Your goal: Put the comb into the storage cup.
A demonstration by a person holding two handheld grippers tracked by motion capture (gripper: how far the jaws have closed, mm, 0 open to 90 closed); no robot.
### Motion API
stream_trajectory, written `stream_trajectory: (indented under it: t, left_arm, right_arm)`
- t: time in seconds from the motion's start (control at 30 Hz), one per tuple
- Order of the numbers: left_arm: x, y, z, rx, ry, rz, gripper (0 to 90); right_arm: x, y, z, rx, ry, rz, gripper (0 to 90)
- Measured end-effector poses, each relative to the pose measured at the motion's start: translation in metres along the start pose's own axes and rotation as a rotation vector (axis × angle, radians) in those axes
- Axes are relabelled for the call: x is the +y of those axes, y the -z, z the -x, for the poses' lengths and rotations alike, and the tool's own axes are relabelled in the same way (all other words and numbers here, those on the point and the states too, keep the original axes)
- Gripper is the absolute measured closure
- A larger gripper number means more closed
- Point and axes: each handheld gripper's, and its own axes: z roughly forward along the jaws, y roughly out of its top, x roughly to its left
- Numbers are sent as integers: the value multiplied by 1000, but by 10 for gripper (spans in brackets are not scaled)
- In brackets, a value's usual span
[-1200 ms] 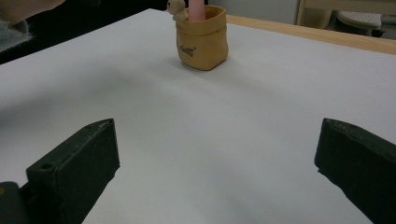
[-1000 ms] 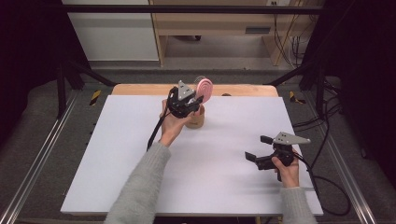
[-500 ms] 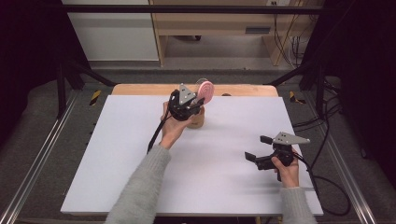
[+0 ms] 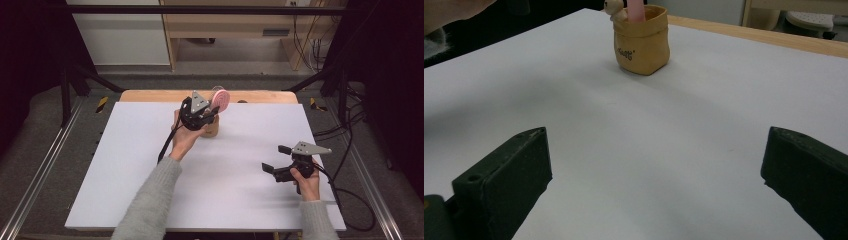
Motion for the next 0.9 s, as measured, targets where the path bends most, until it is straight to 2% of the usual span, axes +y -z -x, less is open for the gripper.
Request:
stream_trajectory:
  t: [0.23,0.47,0.67,0.9]
  left_arm:
    - [0,1,0,-15,9,2,609]
    - [1,1,3,-31,-4,3,529]
    - [1,0,5,-45,22,-13,393]
    - [2,2,7,-81,48,-20,274]
  right_arm:
    - [0,0,0,-1,1,-2,3]
    - [0,0,0,-1,1,-1,3]
    - [0,-1,0,0,1,-1,3]
    - [0,-1,0,0,0,-1,3]
